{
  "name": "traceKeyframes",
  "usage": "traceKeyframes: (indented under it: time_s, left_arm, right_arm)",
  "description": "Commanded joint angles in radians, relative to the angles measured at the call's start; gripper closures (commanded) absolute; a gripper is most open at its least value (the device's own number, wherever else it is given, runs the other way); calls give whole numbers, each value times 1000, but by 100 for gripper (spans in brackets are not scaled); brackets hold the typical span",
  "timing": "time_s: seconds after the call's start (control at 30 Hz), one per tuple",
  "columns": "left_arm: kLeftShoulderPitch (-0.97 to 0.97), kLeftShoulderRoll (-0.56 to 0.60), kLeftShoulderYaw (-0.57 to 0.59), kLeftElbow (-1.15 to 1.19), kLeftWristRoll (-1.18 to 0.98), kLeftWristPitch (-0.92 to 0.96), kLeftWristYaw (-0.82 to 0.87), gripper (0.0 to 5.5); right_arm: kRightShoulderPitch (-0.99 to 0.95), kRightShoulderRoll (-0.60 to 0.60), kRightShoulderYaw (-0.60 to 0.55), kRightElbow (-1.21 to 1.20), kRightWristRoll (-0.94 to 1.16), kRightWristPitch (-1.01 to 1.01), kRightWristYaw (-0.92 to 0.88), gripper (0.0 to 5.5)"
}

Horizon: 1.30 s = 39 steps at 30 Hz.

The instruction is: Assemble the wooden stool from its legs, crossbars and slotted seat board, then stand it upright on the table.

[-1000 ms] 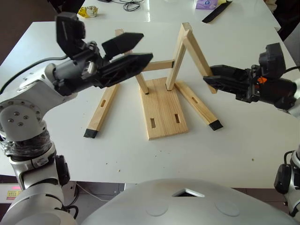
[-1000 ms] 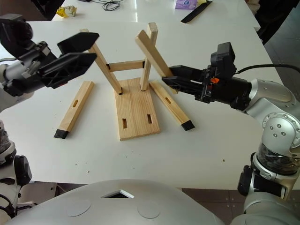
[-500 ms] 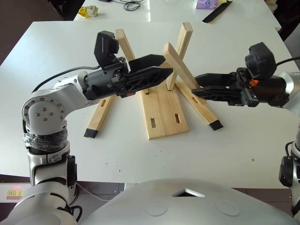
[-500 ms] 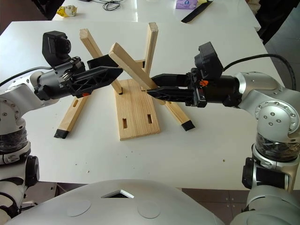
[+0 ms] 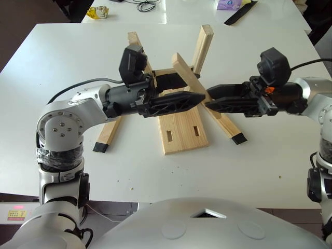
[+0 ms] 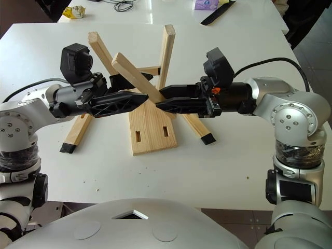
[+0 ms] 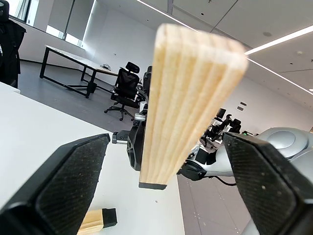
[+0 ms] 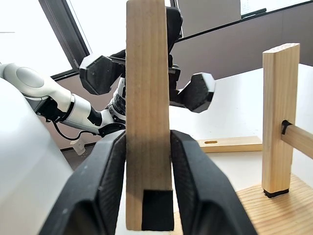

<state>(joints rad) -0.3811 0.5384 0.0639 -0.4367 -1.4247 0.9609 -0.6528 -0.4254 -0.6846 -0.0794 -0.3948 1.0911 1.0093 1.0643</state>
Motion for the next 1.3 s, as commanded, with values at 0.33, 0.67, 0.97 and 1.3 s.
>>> traceKeyframes:
  time_s: [0.33,0.67,0.97,1.3]
  left_arm:
    - [51,-9,-68,-62,180,-71,-94,124]
    - [3,-11,-35,-34,144,-69,-90,124]
    - [9,-9,-41,-41,143,-68,-100,199]
    - [17,0,-55,-39,173,-66,-109,347]
  right_arm:
    - [20,-1,38,-13,-20,-26,6,418]
    - [50,-8,67,1,-79,-70,20,418]
    - [55,-14,76,-9,-99,-79,24,418]
    - [48,-19,72,-14,-98,-75,25,418]
